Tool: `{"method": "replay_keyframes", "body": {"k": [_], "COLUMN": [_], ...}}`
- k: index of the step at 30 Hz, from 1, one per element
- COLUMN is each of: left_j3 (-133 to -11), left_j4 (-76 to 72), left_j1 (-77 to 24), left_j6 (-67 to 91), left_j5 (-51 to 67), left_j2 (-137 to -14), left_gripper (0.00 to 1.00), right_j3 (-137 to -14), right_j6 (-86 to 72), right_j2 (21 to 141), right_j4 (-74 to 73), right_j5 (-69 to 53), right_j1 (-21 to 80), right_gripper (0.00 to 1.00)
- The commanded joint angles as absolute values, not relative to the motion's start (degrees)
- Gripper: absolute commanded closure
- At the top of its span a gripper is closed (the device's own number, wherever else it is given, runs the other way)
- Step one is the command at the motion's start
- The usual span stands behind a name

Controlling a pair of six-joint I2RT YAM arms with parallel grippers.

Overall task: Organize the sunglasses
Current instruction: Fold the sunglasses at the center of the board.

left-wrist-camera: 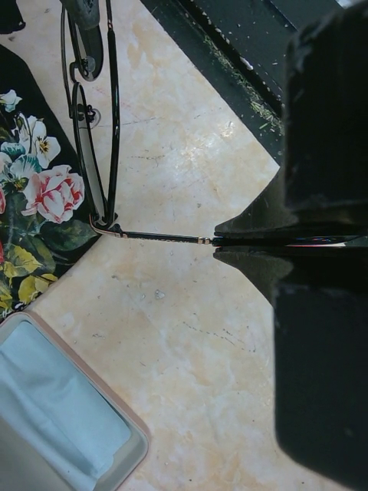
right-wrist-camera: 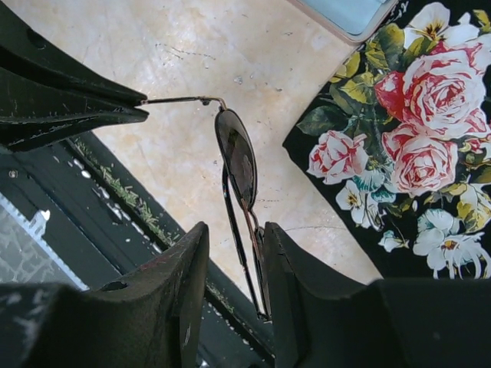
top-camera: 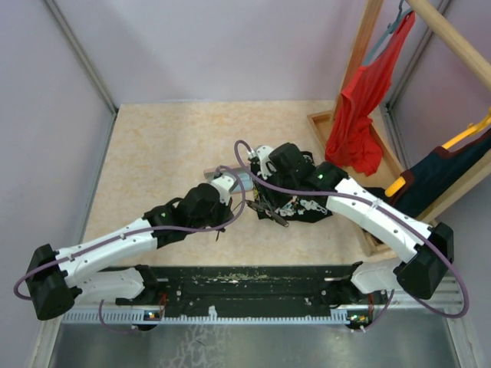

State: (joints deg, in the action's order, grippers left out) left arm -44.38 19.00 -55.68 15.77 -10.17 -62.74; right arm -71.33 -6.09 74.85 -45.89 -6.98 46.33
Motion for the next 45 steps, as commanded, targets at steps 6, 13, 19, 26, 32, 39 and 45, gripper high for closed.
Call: {"method": "replay_keyframes", "body": {"k": [6, 13, 19, 26, 32, 39, 45], "left_j3": [-45.39, -44.7, -44.0, -43.73, -43.69, -43.7, -44.68], "left_j4": [17.75, 17.44, 17.28, 17.31, 17.34, 16.44, 16.08], "left_j1": [-56.43, -56.51, -56.77, -56.87, -56.87, -56.88, -56.87], "left_j6": [13.47, 13.74, 13.8, 13.54, 14.28, 16.21, 18.93], "left_j5": [-10.02, -9.21, -8.79, -9.05, -9.64, -11.45, -11.48], "left_j2": [-61.33, -60.73, -60.65, -60.63, -60.88, -59.49, -57.61], "left_gripper": [1.0, 1.0, 1.0, 1.0, 1.0, 0.92, 0.62], "right_j3": [-73.48, -73.3, -74.12, -74.35, -74.1, -73.78, -72.85], "right_j6": [-2.78, -2.38, -2.11, -1.86, -1.71, -1.6, -2.46], "right_j2": [76.6, 77.91, 79.24, 79.89, 79.89, 79.26, 78.35], "right_j4": [-48.15, -48.55, -48.59, -48.6, -48.69, -48.37, -46.96], "right_j5": [-8.0, -7.13, -6.57, -6.43, -6.56, -7.2, -7.15], "right_j1": [46.12, 46.08, 46.06, 46.1, 46.06, 46.06, 46.05], "right_gripper": [0.66, 0.67, 0.74, 0.83, 0.93, 1.0, 1.0]}}
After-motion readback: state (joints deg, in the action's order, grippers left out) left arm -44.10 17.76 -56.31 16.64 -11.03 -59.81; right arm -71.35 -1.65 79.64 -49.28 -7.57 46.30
